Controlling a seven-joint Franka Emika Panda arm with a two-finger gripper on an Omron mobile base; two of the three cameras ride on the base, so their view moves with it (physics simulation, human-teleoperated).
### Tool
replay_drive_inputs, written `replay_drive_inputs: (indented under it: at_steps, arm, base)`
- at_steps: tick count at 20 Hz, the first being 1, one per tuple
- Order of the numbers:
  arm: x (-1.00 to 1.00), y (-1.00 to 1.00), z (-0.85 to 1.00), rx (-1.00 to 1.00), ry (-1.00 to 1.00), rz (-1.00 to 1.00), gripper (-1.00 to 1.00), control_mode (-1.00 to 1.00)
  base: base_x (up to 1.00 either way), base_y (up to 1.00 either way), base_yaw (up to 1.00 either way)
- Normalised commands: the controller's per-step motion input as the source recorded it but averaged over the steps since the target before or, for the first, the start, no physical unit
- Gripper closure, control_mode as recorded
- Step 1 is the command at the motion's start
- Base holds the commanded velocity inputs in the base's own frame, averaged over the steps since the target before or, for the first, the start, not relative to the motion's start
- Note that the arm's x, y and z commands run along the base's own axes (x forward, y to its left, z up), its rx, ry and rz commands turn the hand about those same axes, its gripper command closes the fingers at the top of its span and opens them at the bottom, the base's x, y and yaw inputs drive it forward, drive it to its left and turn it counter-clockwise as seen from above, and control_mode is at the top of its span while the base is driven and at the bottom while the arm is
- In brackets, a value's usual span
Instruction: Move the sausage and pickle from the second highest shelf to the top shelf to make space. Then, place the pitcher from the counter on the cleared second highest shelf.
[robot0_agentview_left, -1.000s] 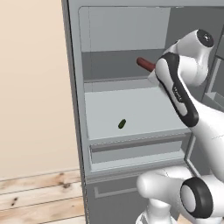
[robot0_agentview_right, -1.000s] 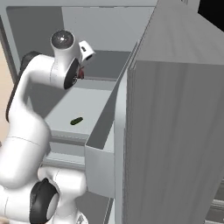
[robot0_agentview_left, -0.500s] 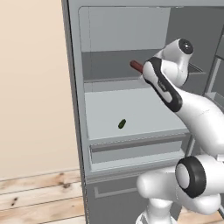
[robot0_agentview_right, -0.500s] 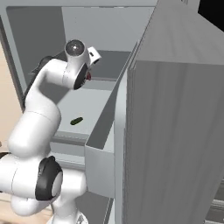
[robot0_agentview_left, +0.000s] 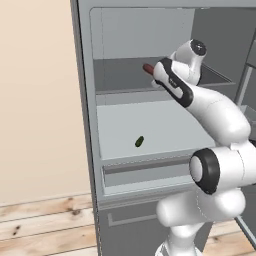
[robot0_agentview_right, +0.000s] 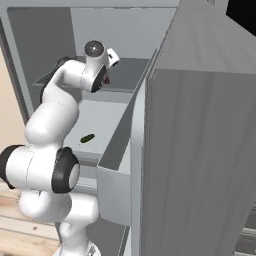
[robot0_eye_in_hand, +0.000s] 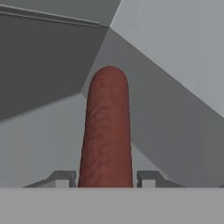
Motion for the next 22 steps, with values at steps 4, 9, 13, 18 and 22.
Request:
replay_drive_inputs:
  at_steps: [4, 9, 13, 18, 22]
  arm:
    - [0.82, 0.00, -0.05, 0.00, 0.03, 0.00, -1.00, -1.00]
    - [0.49, 0.00, -0.14, -0.02, 0.00, 0.00, -1.00, -1.00]
    - [0.18, 0.00, -0.12, -0.01, -0.05, -0.02, -1.00, -1.00]
    - [-0.02, 0.02, 0.00, -0.01, -0.07, 0.00, -1.00, -1.00]
    - [-0.35, 0.16, 0.04, -0.04, -0.08, 0.00, -1.00, -1.00]
  base:
    - [0.00, 0.00, 0.00]
    - [0.00, 0.00, 0.00]
    - [0.00, 0.00, 0.00]
    - [0.00, 0.00, 0.00]
    - [0.00, 0.00, 0.00]
